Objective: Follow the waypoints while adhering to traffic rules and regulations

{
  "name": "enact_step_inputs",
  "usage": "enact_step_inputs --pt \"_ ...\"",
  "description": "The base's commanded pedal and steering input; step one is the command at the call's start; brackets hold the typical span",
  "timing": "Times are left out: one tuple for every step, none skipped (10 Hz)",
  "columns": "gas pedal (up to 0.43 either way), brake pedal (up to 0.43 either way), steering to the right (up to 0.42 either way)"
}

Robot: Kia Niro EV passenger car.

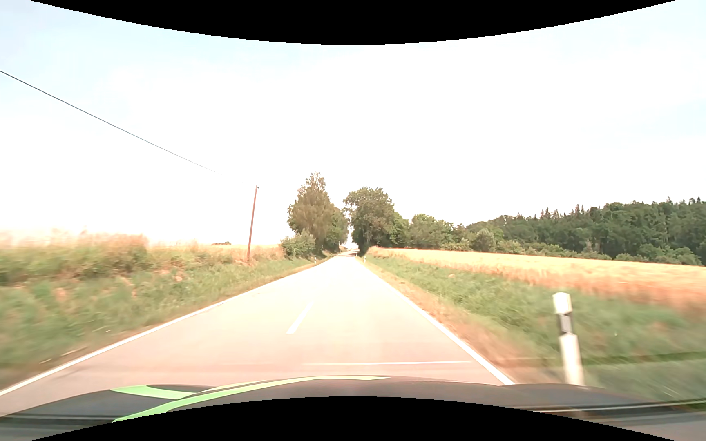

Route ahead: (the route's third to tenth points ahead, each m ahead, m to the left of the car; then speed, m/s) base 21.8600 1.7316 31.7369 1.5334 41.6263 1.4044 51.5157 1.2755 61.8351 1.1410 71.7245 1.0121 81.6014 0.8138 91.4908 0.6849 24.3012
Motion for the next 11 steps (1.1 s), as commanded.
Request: enact_step_inputs --pt "0.409 0.000 0.000" --pt "0.390 0.000 0.000" --pt "0.378 0.000 0.000" --pt "0.370 0.000 0.000" --pt "0.350 0.000 0.000" --pt "0.331 0.000 0.000" --pt "0.311 0.000 0.000" --pt "0.299 0.000 0.000" --pt "0.280 0.000 0.000" --pt "0.260 0.000 -0.001" --pt "0.248 0.000 -0.001"
